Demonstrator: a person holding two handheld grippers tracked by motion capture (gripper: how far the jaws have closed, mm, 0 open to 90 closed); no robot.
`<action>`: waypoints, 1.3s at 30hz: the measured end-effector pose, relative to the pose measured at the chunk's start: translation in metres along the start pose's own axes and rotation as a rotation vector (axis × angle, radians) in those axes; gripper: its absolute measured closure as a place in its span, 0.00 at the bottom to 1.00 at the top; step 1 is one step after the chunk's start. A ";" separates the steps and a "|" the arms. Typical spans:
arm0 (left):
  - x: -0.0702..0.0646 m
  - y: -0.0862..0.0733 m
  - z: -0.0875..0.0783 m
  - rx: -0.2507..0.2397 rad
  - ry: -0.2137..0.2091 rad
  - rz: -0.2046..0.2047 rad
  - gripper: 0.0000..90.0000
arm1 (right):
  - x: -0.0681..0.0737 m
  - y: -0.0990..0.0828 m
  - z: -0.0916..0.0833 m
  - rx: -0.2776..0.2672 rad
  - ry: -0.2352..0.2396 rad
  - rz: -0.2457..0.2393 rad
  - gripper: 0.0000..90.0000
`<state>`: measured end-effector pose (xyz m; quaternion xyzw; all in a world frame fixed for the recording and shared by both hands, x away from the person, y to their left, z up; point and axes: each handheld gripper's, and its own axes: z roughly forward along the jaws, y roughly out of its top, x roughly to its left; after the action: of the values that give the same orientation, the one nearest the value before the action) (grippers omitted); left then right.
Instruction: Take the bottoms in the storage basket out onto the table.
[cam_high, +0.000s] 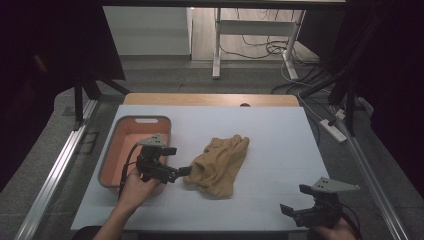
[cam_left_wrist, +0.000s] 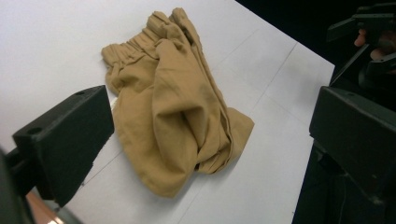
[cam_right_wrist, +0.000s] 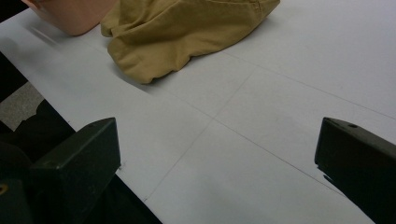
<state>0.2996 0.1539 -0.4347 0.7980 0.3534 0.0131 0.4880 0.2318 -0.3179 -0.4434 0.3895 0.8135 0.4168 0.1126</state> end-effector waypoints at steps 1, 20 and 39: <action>0.000 -0.001 -0.001 0.000 0.002 0.002 0.01 | 0.000 0.000 0.000 0.000 0.000 -0.001 0.01; 0.006 -0.021 -0.018 0.001 0.013 -0.033 0.01 | 0.000 0.000 0.000 0.002 -0.002 -0.005 0.01; 0.007 -0.042 -0.037 -0.016 0.048 -0.071 0.01 | 0.001 0.000 0.000 0.003 -0.003 -0.005 0.01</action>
<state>0.2682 0.1982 -0.4503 0.7806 0.3929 0.0175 0.4858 0.2317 -0.3171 -0.4435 0.3885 0.8150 0.4146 0.1141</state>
